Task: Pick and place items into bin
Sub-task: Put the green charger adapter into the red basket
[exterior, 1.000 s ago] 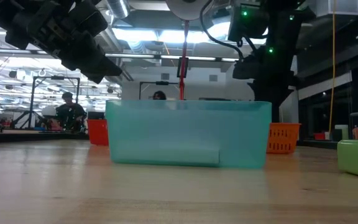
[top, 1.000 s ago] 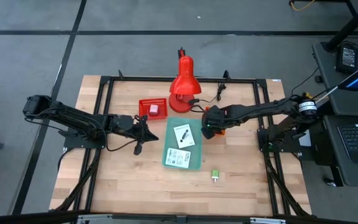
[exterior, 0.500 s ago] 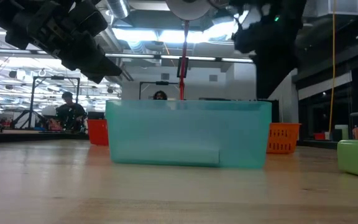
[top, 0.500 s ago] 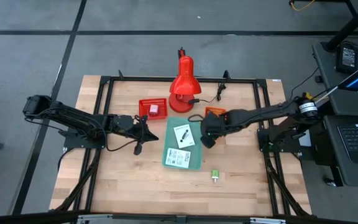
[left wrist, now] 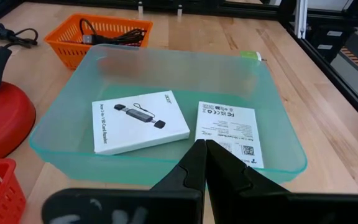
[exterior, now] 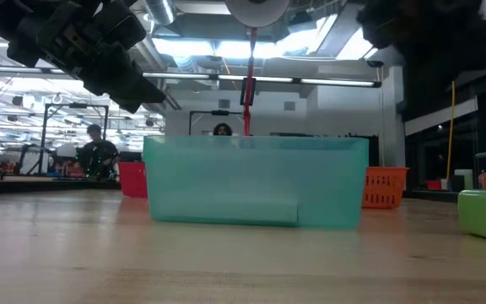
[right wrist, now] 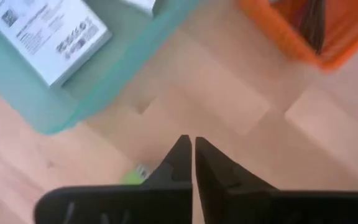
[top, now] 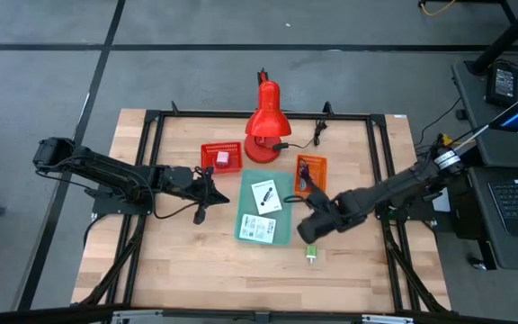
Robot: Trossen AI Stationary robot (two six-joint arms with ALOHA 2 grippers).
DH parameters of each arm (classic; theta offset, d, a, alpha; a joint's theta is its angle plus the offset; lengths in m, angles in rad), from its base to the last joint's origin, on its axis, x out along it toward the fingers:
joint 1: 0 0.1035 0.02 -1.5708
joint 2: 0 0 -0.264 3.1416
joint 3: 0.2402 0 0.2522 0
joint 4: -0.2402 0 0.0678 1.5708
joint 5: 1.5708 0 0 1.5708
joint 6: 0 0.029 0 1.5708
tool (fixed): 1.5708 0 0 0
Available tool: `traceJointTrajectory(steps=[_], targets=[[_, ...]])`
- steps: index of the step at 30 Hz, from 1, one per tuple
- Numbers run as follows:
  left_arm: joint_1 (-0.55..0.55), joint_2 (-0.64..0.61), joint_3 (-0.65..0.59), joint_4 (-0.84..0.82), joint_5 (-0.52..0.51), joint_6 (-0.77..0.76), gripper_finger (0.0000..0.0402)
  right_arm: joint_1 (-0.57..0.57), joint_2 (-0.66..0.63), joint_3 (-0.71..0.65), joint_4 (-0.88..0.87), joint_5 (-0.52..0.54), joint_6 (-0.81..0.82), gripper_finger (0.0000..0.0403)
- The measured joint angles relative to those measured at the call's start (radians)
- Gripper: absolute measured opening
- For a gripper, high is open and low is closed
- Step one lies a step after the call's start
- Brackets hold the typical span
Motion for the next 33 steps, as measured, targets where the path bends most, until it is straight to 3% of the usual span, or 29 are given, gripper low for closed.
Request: traceJointTrajectory(steps=[15,19,26,33], targets=[[0.000,0.000,0.000,0.039,0.000,0.053,0.0004,0.235,0.047,0.031,-0.019,-0.029,0.453,0.0000],[0.000,0.000,0.000,0.040,0.000,0.053,0.0004,0.263,0.179,0.178,-0.116,-0.093,0.480,0.0000],[0.000,0.000,0.000,0.039,0.000,0.052,0.0004,0.301,0.386,0.499,-0.337,-0.074,0.572,0.0000],[0.000,0.000,0.000,0.039,0.019,0.053,0.0004,0.319,0.448,0.590,-0.337,-0.025,0.627,0.0002]])
